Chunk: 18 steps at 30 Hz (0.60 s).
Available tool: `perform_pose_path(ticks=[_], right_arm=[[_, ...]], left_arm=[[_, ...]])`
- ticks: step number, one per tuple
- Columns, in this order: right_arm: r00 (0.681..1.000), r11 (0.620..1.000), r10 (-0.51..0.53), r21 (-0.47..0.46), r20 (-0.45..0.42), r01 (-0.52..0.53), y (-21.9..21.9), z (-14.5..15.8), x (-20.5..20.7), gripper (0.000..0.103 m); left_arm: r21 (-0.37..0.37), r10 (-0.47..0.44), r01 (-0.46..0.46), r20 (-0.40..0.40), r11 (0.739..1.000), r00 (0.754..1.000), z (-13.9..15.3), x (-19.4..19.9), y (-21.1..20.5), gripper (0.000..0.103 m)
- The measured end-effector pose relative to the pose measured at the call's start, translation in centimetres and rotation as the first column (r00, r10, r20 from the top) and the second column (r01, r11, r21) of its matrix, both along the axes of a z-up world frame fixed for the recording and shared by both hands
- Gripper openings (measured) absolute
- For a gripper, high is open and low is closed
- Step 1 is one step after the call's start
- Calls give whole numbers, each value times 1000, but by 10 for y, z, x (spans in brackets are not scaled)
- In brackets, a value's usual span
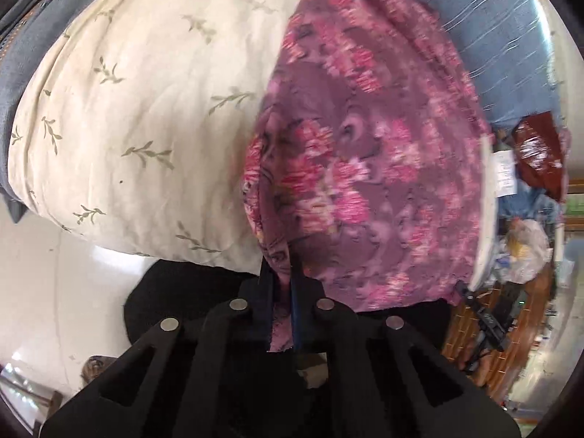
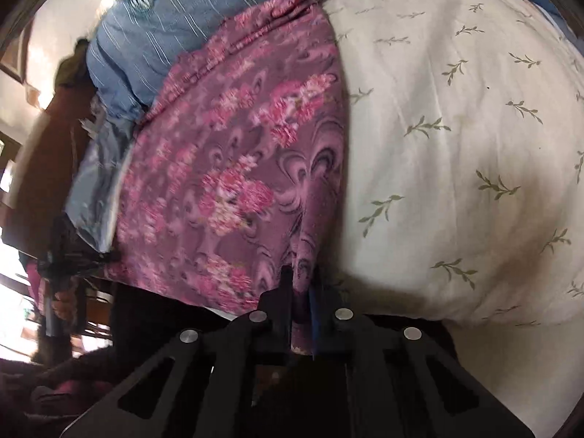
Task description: Fold small clothes
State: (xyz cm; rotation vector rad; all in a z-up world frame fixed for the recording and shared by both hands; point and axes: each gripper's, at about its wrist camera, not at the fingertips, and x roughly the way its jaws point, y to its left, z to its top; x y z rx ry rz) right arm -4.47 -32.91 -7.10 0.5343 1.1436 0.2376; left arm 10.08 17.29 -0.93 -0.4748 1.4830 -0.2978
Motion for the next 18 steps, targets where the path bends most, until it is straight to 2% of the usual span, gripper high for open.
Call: perform_pose_path(ticks=[5,9,18], right_arm=[[993,986,-61,157,96,46,-14,22,-2,7],[981,961,-117,268,156,72,-21,41,7,7],[956,935,-197,334,217,117,-36,64,55,7]], left_arm=[[-133,38,-31,51,991,998,26,6,5,5],[-215,66,-48,75,975,995,41,20,1,5],[-249,125,-86,144,965,982,69,75,2,5]])
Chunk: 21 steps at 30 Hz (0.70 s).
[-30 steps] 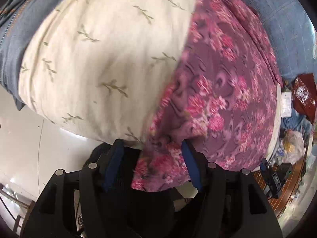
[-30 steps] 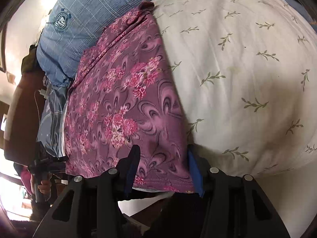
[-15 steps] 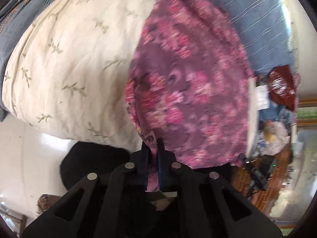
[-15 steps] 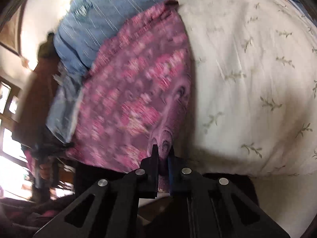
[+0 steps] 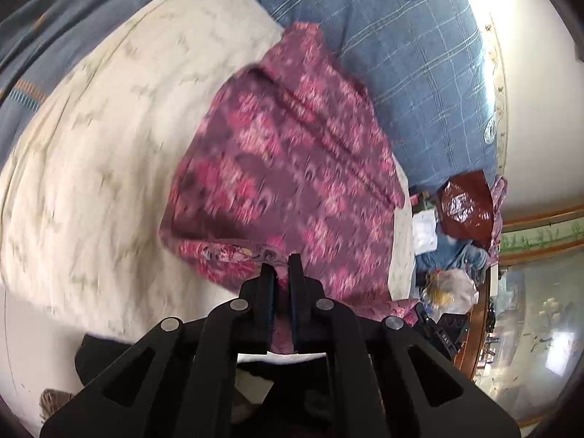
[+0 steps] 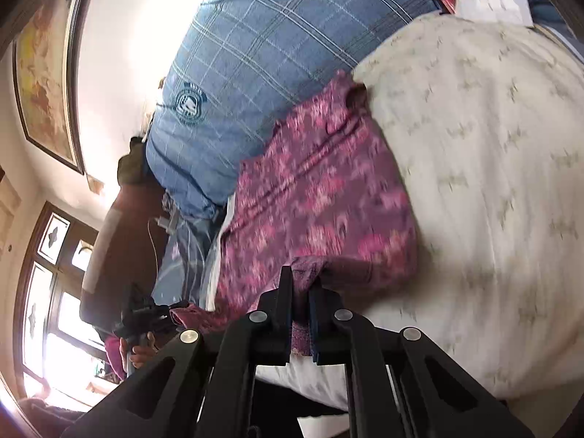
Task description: Fold small clothes
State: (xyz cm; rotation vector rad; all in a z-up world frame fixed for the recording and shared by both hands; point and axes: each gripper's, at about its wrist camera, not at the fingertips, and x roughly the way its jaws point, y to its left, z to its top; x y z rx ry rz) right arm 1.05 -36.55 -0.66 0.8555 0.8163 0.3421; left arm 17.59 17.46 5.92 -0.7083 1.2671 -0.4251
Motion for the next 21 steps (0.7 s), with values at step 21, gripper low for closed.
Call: perform_pose_path(ticks=[21], right_arm=[[987,990,-140,43,81,137,-44,9,205,7]], left_arm=[[-75,149,-138,155,988,977,-6,215,-17,5]])
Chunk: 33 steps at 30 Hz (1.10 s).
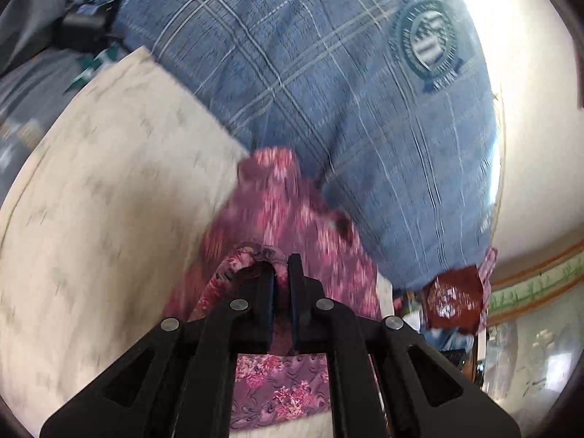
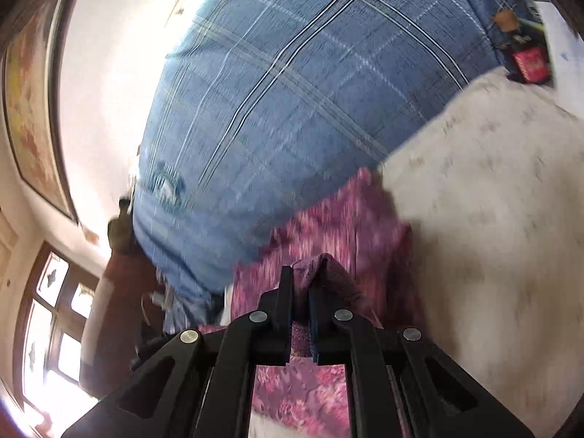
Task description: Fold small clothes
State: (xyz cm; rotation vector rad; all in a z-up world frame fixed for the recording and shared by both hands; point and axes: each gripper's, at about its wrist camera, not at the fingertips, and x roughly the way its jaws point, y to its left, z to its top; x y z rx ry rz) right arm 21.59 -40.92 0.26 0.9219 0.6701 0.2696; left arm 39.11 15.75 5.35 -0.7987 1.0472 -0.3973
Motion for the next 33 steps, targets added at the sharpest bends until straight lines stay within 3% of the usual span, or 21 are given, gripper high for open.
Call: perform_pose_path(ticks=[5,6,8,12,14,16,18,20,21,22,25,28,30,33], right_arm=[[992,998,-26,58,-126,34,-13,-43,60,7],[988,997,-34,62,-152,44,-13,-49,63,12],[985,992,-47,106,-164,65,-16,-59,63,13],[991,987,-17,159,-131,38,-15,-65,52,34],[991,991,11,131,-134,7,-10,-62,51,35],[991,994,53,106,-122,-40,-3,-59,52,35],[987,995,70,75,-142,-59,2,-59,61,34],[983,997,70,28,-168,-66,6,-56,73,26],[983,997,79,24,-166,-76,7,-52,79,10],[987,998,69,24,-147,-66,4,-45,88,9],[994,996,-68,57,-85,73,-16,-27,105,18],[983,991,-131,2,-130,132,-28,-24,109,31],[983,993,-113,-56,-146,106,-27,-25,102,32],[978,982,-121,-166,-169,92,-24,-31,88,42]], left_arm=[[63,11,-6,-80,998,997,-26,58,-16,5],[74,7,0,-103,997,995,-33,63,-19,5],[106,-9,22,-116,994,993,-40,67,-25,5],[133,-34,44,-75,990,997,-33,57,-28,7],[123,-51,59,-68,991,996,-28,51,-29,11],[130,-77,83,-49,988,996,-21,47,-34,24],[145,-89,93,-38,985,995,-16,48,-41,27],[137,-84,88,-36,987,996,-11,57,-48,27],[122,-73,77,-37,989,997,-10,65,-49,27],[105,-45,48,-37,993,998,-8,78,-47,27],[88,62,-56,-63,994,996,-12,105,-34,27],[45,109,-105,-111,993,988,-21,117,-6,30],[32,87,-84,-116,996,989,-24,114,7,40],[84,37,-29,-99,996,994,-26,103,13,59]])
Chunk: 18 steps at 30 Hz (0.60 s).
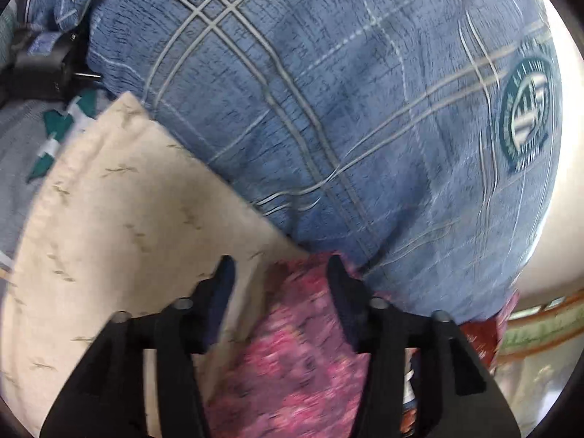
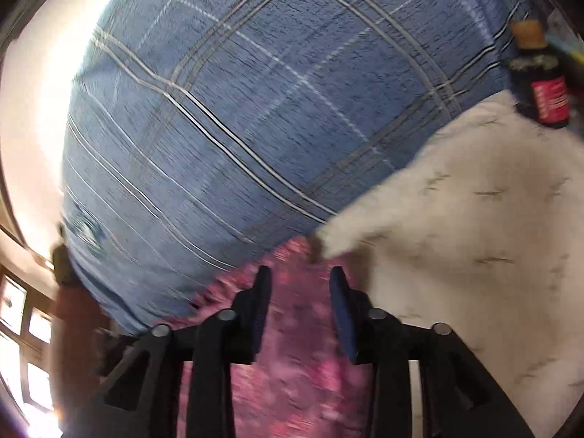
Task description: Fold small clothes
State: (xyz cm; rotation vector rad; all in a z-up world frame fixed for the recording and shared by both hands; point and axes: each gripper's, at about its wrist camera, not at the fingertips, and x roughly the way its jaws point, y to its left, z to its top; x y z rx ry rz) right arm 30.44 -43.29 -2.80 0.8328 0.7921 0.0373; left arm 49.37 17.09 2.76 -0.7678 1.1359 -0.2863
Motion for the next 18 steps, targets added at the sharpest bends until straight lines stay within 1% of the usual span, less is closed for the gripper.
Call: perform_pose_path(ticks=[1,3,5,7,8,9,10,11,12,13,14,16,17,18], right_arm=[[1000,1000,-3,-15,-16,3,0,-4,-1,44],[998,1000,-12,-25,-61,10,1,-13,-1,45],[996,1000,-11,11,-91,12,-2,-24,6,45],[993,999,-12,39,-118,17,3,-32,15,45],[992,999,4,37,-125,1,8,-36,21,45],[992,1000,16,18,-128,-14,14,-37,26,44],[992,999,30,-15,-122,-32,20,-35,29,34],[993,997,54,-50,-108,-60,27,-31,33,18],[993,991,84,-100,-80,-92,33,-21,37,4],[997,987,80,-137,-13,-81,36,-6,34,4],[996,989,75,-134,55,-67,35,7,31,4],[980,997,35,-71,194,-22,25,33,25,4],[975,999,10,-52,221,2,18,38,26,4],[976,998,-7,-54,218,19,13,38,28,4]], left_arm=[[3,-31,31,-1,1000,1000,-2,-3,-2,60],[-2,-105,105,-3,994,994,-7,-8,-11,60],[-11,-192,192,0,981,981,-13,-10,-28,63],[-1,-235,235,10,972,972,-16,-11,-43,63],[8,-258,258,17,966,966,-18,-10,-52,63],[33,-261,260,24,965,965,-17,-9,-60,62],[78,-254,250,52,965,966,-14,-9,-67,50],[110,-256,247,80,963,963,-10,-9,-73,32],[140,-263,249,98,958,960,-6,-9,-77,4],[146,-270,252,115,957,956,-2,-8,-79,5],[155,-256,234,142,960,956,3,-7,-79,5],[187,-234,202,167,961,958,10,-3,-79,5],[206,-213,177,169,962,962,9,0,-77,5],[224,-188,149,162,963,969,7,0,-73,5]])
